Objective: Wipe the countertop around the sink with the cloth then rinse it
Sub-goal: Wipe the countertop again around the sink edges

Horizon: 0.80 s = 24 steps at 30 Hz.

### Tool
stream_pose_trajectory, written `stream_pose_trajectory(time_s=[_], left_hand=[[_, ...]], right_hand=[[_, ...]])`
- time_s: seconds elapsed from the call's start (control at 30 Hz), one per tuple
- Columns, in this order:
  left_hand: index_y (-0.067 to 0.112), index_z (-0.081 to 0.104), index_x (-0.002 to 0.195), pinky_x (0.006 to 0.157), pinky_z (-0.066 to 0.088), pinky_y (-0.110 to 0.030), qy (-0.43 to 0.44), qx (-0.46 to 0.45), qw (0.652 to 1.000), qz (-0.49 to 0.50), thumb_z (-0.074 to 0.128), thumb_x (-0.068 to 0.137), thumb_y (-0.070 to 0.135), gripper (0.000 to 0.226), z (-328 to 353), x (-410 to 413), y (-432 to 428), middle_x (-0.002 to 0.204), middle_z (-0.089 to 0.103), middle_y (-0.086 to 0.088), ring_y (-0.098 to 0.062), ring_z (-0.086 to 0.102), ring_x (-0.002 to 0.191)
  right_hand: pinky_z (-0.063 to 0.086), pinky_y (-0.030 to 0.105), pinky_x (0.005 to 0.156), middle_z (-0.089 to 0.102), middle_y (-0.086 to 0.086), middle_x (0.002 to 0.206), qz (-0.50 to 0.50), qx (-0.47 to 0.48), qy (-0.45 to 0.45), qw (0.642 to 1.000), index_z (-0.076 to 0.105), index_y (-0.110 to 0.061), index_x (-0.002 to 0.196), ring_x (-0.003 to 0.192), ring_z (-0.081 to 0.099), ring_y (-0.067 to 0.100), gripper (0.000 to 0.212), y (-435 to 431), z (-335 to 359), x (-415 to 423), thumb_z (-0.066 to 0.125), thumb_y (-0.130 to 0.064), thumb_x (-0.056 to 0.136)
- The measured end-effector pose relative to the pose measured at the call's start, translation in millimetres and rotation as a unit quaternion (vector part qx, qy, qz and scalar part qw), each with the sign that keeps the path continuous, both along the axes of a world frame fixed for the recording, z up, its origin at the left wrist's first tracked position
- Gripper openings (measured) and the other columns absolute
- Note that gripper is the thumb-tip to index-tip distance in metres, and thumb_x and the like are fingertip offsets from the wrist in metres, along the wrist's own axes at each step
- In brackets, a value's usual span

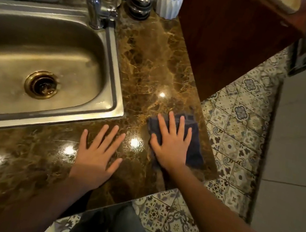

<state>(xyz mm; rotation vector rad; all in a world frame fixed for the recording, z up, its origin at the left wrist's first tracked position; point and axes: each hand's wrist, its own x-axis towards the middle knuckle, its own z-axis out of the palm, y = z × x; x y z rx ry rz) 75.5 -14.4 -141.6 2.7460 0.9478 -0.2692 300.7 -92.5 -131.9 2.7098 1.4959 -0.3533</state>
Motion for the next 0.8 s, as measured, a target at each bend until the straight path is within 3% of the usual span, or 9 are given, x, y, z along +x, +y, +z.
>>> stream_pose_trajectory(time_s=[0.13, 0.23, 0.4, 0.6, 0.8], left_hand=[[0.028, 0.023, 0.153, 0.113, 0.010, -0.061, 0.001, -0.007, 1.000, 0.001, 0.017, 0.097, 0.055, 0.062, 2.0, 2.1, 0.5, 0.160, 0.021, 0.000, -0.023, 0.016, 0.148], [0.029, 0.024, 0.152, 0.115, 0.010, -0.061, -0.017, -0.007, 1.000, 0.008, 0.026, 0.095, 0.053, 0.062, -1.6, 1.4, 0.9, 0.161, 0.018, 0.002, -0.022, 0.012, 0.149], [0.029, 0.023, 0.153, 0.115, 0.008, -0.060, -0.042, 0.010, 0.999, 0.011, 0.030, 0.095, 0.052, 0.062, -3.4, 2.2, 1.2, 0.161, 0.017, 0.002, -0.022, 0.011, 0.149], [0.029, 0.024, 0.152, 0.114, 0.011, -0.060, -0.041, 0.004, 0.999, 0.015, 0.031, 0.096, 0.050, 0.061, -3.1, 1.6, 0.1, 0.161, 0.018, 0.002, -0.021, 0.011, 0.149], [0.024, 0.027, 0.151, 0.116, 0.011, -0.056, -0.079, -0.022, 0.996, 0.036, 0.031, 0.095, 0.048, 0.061, 1.4, 1.2, -0.6, 0.160, 0.022, 0.000, -0.017, 0.014, 0.148]], right_hand=[[-0.004, 0.059, 0.115, 0.002, -0.002, 0.163, -0.015, 0.011, 0.016, 1.000, 0.010, -0.039, 0.153, 0.148, -0.007, 0.031, 0.061, 85.5, -4.9, 53.2, 0.029, -0.054, 0.097], [-0.006, 0.058, 0.114, 0.001, -0.001, 0.163, -0.018, 0.038, 0.017, 0.999, 0.011, -0.037, 0.153, 0.148, -0.008, 0.032, 0.061, 149.2, -7.9, 87.2, 0.029, -0.053, 0.097], [-0.005, 0.058, 0.115, 0.000, -0.003, 0.163, 0.074, 0.023, 0.009, 0.997, 0.010, -0.037, 0.154, 0.148, -0.009, 0.033, 0.062, 219.2, -8.5, 118.7, 0.026, -0.056, 0.097], [0.000, 0.059, 0.116, 0.005, -0.003, 0.163, 0.235, 0.017, -0.020, 0.972, 0.015, -0.035, 0.154, 0.148, -0.003, 0.033, 0.065, 192.6, -7.5, 114.3, 0.024, -0.057, 0.093], [0.003, 0.058, 0.115, 0.010, -0.002, 0.162, 0.267, 0.007, -0.009, 0.964, 0.019, -0.034, 0.153, 0.149, 0.000, 0.033, 0.067, 108.8, -2.6, 58.1, 0.023, -0.056, 0.089]])
